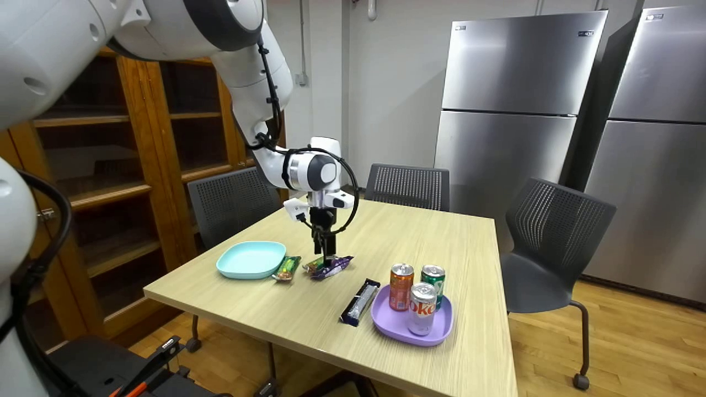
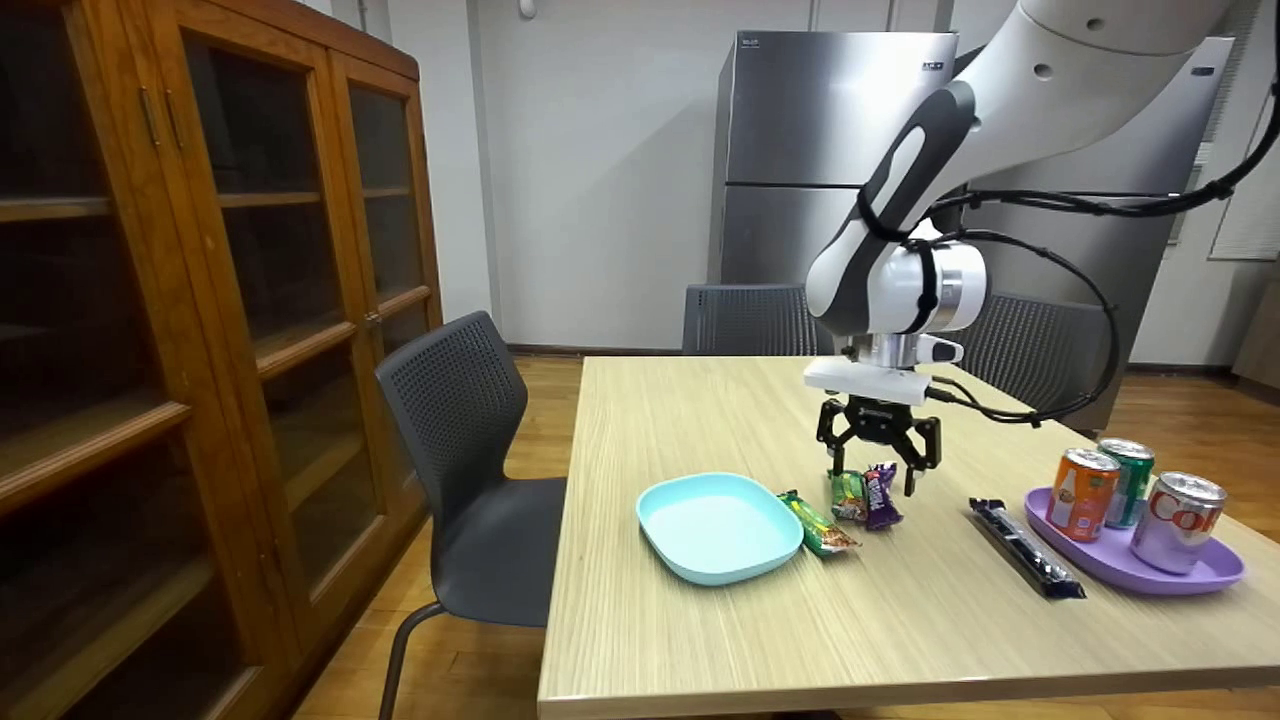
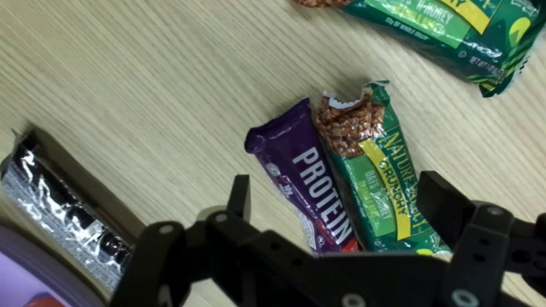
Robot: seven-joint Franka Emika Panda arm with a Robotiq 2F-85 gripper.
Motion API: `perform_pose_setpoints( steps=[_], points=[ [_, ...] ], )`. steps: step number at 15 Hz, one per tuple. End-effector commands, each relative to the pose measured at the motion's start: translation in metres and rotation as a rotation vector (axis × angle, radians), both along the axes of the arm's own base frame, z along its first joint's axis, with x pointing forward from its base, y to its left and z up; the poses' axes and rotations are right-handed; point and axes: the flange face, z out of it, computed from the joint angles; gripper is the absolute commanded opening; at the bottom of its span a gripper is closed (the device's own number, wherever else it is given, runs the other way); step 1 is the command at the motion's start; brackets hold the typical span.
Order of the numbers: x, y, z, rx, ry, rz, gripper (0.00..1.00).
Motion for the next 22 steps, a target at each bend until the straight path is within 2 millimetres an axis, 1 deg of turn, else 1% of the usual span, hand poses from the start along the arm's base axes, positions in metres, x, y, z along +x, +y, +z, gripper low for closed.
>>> perform_pose_setpoints(
  steps=[1, 6, 14, 22],
  points=[
    [0.018, 0.017, -0.005, 0.001, -0.007, 0.028, 1.00],
    [0.029, 0.031, -0.013, 0.007, -0.016, 0.051, 1.00],
    [0.043, 0.029, -0.028, 0.006, -0.014, 0.052, 1.00],
    [0.049, 0.029, -0.032, 0.019, -0.007, 0.044, 1.00]
  ],
)
